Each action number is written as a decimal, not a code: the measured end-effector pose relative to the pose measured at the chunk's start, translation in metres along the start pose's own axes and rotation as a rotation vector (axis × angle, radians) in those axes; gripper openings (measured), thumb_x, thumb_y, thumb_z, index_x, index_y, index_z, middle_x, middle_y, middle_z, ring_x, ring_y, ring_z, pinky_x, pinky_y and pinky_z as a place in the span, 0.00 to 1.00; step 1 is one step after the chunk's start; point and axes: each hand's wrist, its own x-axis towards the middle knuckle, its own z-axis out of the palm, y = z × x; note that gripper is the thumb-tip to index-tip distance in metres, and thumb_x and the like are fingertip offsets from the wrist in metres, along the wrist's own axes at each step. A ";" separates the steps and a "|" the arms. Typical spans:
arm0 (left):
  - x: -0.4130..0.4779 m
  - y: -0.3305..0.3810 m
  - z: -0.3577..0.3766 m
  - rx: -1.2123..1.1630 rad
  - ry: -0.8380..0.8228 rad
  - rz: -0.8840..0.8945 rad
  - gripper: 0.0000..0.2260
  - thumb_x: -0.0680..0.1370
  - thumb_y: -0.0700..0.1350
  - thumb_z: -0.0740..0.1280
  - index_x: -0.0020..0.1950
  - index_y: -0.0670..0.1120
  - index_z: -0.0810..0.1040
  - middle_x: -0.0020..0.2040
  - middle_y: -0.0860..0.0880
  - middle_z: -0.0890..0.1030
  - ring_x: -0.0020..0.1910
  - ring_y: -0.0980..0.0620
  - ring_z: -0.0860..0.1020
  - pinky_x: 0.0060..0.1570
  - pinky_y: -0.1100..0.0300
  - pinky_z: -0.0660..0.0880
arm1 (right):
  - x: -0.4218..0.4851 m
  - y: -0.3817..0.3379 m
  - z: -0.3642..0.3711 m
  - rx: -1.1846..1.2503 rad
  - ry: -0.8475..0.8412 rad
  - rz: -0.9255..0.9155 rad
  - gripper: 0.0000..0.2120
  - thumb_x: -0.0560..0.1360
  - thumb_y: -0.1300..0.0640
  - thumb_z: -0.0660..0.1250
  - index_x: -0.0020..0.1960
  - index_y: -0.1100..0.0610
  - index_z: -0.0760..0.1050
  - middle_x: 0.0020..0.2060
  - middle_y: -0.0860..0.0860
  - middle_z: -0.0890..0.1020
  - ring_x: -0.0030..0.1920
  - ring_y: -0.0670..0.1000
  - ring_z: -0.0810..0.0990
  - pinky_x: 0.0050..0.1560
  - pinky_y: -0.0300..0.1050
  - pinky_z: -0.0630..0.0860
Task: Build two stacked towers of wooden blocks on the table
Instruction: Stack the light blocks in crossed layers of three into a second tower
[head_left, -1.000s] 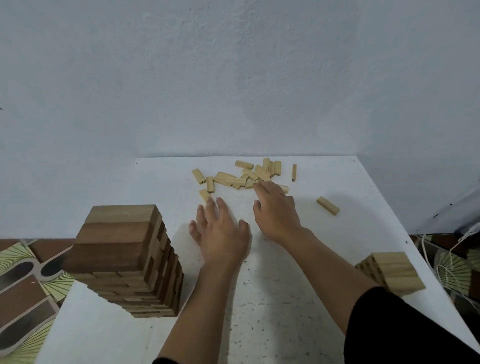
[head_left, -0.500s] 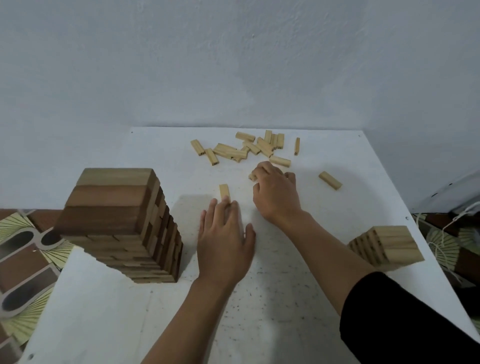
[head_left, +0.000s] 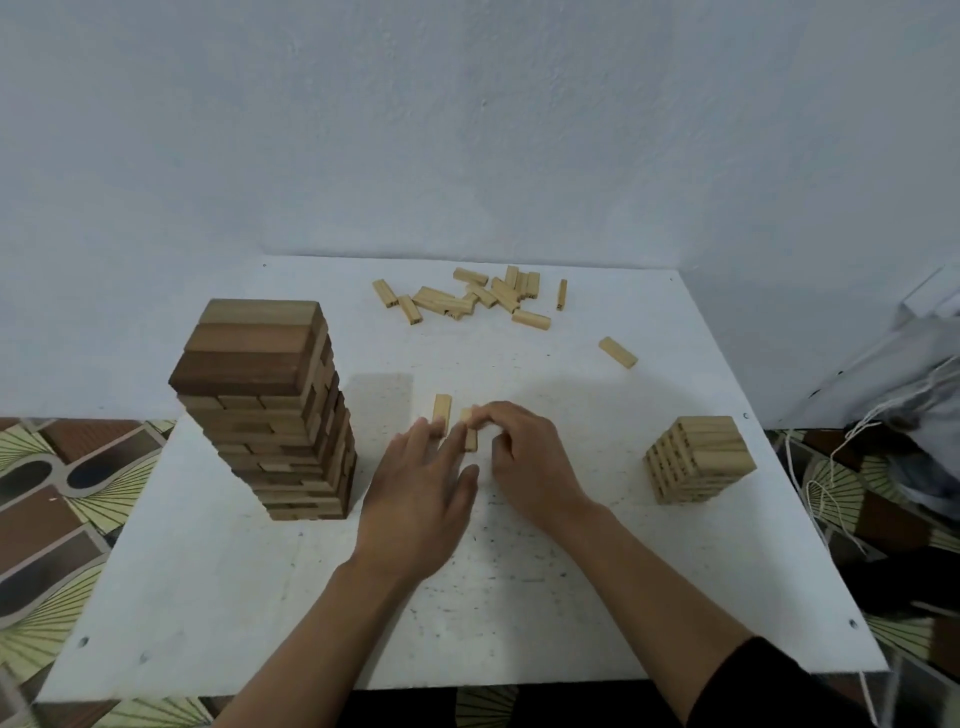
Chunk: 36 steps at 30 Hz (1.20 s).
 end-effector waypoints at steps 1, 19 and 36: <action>-0.003 -0.002 0.001 0.012 0.008 0.012 0.23 0.85 0.56 0.54 0.78 0.48 0.67 0.74 0.44 0.70 0.75 0.43 0.66 0.72 0.47 0.68 | 0.002 -0.002 -0.002 0.036 0.003 0.033 0.18 0.74 0.74 0.57 0.54 0.59 0.79 0.52 0.51 0.83 0.56 0.46 0.80 0.59 0.34 0.73; -0.005 -0.001 0.003 0.147 -0.012 0.029 0.24 0.85 0.58 0.49 0.78 0.50 0.63 0.77 0.46 0.66 0.77 0.46 0.60 0.76 0.50 0.58 | 0.116 0.034 -0.034 -0.677 -0.214 0.208 0.23 0.83 0.58 0.53 0.77 0.62 0.60 0.78 0.55 0.60 0.79 0.55 0.56 0.69 0.57 0.67; -0.004 -0.001 0.002 0.089 -0.015 0.010 0.22 0.85 0.58 0.51 0.79 0.56 0.60 0.77 0.47 0.63 0.78 0.46 0.58 0.76 0.48 0.57 | 0.045 0.025 -0.001 -0.567 0.121 0.157 0.16 0.79 0.62 0.58 0.64 0.65 0.75 0.56 0.58 0.75 0.58 0.58 0.73 0.62 0.53 0.72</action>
